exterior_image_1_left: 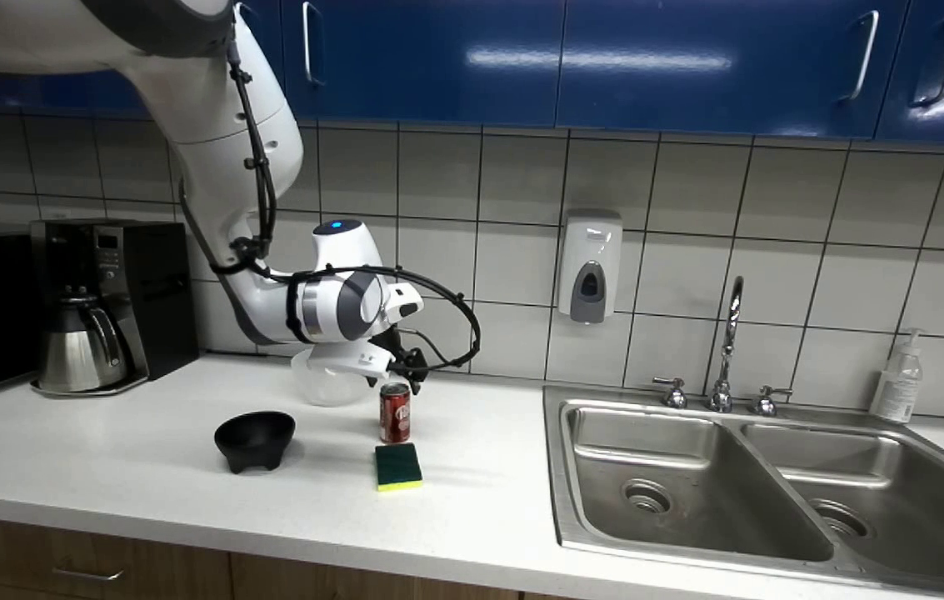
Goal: Pick up the brown dr pepper can from the clear bowl and put it on the kitchen counter
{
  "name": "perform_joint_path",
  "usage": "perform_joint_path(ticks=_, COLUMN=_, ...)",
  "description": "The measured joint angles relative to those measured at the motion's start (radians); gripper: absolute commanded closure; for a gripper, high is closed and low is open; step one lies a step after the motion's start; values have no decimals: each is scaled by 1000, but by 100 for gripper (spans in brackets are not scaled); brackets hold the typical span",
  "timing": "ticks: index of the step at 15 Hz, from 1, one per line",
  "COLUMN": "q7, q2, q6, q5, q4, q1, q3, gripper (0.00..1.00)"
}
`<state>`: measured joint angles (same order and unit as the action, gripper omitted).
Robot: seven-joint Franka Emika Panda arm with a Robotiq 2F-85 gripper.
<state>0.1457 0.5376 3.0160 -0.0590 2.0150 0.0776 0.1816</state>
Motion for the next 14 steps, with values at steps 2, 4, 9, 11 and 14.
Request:
perform_joint_path(ticks=2, q7=0, q2=-41, q6=-32, q5=0, q4=3, q1=0, q3=0, gripper=0)
perform_joint_path(ticks=4, q7=0, q2=-82, q6=-69, q5=0, q4=13, q1=1, q3=0, gripper=0)
perform_joint_path(ticks=9, q7=2, q2=-198, q6=-142, q5=-20, q4=108, q1=3, q3=0, gripper=0)
perform_joint_path(ticks=11, q7=4, q2=-251, q6=-163, q5=-34, q4=176, q1=4, q3=0, gripper=0)
perform_joint_path(ticks=14, q7=28, q2=-342, q6=-205, q5=-73, q4=264, q1=4, q3=2, gripper=0)
